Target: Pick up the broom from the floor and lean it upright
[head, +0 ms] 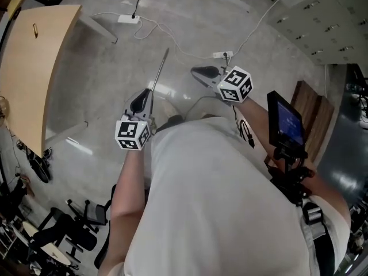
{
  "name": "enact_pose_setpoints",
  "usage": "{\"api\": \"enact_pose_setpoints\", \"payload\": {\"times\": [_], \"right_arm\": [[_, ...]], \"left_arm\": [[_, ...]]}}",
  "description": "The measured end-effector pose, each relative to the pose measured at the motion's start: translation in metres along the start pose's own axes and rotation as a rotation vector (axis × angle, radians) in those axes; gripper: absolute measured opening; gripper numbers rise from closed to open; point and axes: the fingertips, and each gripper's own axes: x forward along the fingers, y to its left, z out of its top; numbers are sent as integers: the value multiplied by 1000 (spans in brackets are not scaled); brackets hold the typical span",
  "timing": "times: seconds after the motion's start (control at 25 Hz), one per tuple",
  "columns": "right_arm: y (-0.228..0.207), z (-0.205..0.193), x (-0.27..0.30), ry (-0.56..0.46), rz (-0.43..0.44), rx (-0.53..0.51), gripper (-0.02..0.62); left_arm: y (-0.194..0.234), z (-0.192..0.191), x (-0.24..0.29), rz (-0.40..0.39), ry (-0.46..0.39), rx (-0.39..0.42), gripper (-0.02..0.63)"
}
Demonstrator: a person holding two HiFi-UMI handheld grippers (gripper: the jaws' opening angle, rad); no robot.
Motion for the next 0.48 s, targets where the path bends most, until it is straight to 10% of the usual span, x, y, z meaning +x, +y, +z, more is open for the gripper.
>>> {"api": "enact_pose_setpoints", "payload": {"times": [0.48], "right_arm": [[-9, 34, 60, 7, -43, -29, 23]], "left_arm": [[49, -26, -5, -42, 91, -30, 32]]}}
